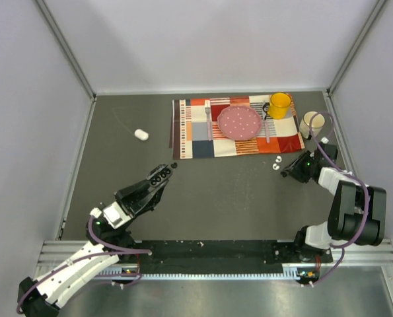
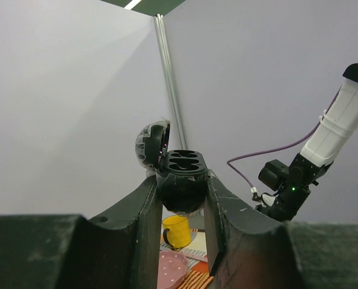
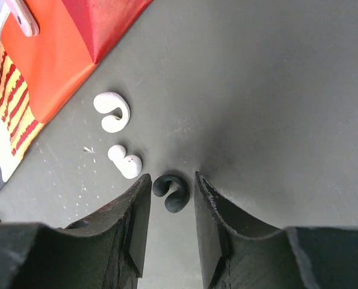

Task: Insert the wireless bluetooth earbuds into the charging case
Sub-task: Pick up the earbud from the center of the board.

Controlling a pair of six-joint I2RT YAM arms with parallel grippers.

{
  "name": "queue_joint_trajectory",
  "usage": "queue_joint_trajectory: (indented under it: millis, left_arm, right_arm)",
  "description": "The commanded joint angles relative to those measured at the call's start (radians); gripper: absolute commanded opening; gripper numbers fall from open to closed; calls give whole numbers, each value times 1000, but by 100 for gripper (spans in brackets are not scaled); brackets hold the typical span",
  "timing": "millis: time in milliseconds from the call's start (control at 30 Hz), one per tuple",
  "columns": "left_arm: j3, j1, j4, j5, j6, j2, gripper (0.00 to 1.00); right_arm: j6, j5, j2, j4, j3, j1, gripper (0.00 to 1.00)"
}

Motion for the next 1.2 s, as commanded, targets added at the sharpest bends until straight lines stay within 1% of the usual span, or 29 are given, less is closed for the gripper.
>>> queue_joint_trajectory:
  millis: [0, 133, 433, 600, 667, 733, 833, 967, 1067, 1100, 1167]
  left_arm:
    - [-98, 3, 13, -6, -2, -1, 0]
    - [-96, 4, 18, -5, -2, 3, 0]
    - [-102, 4, 33, -3, -8, 17, 0]
    - [-104, 3, 32, -2, -10, 13, 0]
    - [-105, 4, 32, -3, -8, 11, 0]
    - [-104, 3, 32, -5, -10, 10, 0]
    - [-105, 4, 32, -6, -10, 13, 0]
    - [-107, 3, 30, -8, -11, 13, 0]
    - [-107, 4, 29, -8, -10, 13, 0]
    - [-107, 3, 29, -9, -10, 14, 0]
    - [-107, 3, 29, -9, -10, 11, 0]
  right_arm:
    - [-24, -31, 9, 31, 19, -7, 34]
    - [-27, -54, 23, 34, 16, -2, 32]
    - [-37, -49, 27, 49, -10, 31, 26]
    - [-51, -23, 24, 32, -6, 58, 26]
    - [-62, 12, 17, 25, -1, 71, 28]
    - [-73, 49, 18, 9, 4, 90, 29]
    - [-80, 61, 26, 6, 8, 97, 29]
    - [-80, 61, 26, 8, 8, 97, 26]
    - [-88, 54, 21, 14, 8, 97, 21]
    - [-91, 43, 20, 17, 8, 99, 18]
    - [-99, 40, 10, 12, 14, 107, 17]
